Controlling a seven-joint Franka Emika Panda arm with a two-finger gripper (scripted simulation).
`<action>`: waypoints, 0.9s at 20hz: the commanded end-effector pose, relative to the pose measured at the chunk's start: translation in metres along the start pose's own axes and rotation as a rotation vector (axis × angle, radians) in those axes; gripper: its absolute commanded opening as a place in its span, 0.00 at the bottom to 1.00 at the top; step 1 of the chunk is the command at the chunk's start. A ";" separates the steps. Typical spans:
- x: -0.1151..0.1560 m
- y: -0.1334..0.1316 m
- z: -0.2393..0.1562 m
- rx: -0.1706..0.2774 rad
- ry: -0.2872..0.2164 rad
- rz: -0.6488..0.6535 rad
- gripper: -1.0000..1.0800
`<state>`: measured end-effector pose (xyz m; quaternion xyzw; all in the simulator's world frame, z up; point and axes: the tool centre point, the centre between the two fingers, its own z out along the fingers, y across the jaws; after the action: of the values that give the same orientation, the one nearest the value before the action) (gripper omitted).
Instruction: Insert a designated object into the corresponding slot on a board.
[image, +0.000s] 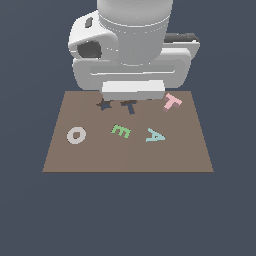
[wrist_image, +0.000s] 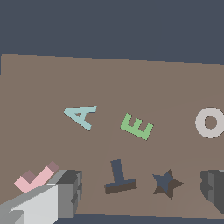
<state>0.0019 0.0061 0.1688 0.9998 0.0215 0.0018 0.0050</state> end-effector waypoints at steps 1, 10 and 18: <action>0.000 0.000 0.000 0.000 0.000 0.000 0.96; -0.008 -0.006 0.007 0.000 0.000 0.044 0.96; -0.026 -0.024 0.024 0.002 -0.001 0.153 0.96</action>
<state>-0.0206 0.0246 0.1484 0.9991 -0.0432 0.0016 0.0042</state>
